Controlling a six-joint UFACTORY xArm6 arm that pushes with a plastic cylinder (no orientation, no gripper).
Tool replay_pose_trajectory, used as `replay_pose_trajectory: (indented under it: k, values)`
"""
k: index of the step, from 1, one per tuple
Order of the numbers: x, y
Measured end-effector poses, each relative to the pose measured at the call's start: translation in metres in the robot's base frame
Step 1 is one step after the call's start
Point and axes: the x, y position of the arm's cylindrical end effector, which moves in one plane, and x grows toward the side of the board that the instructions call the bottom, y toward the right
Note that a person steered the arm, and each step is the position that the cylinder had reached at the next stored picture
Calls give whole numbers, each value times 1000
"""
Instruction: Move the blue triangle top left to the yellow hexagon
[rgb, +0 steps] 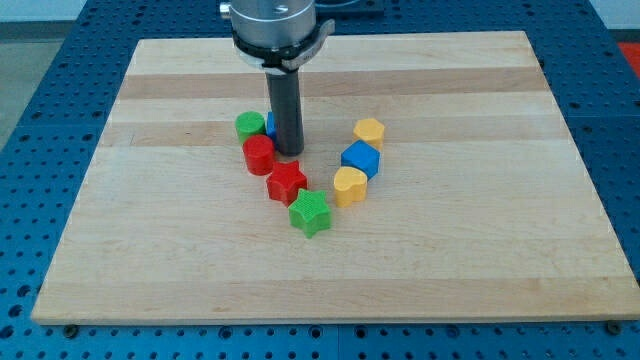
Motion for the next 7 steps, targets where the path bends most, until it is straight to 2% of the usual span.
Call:
replay_pose_trajectory:
  k: [2, 3, 6, 7]
  values:
    - [-65, 1]
    - [-77, 1]
    - [-75, 1]
    - [-59, 2]
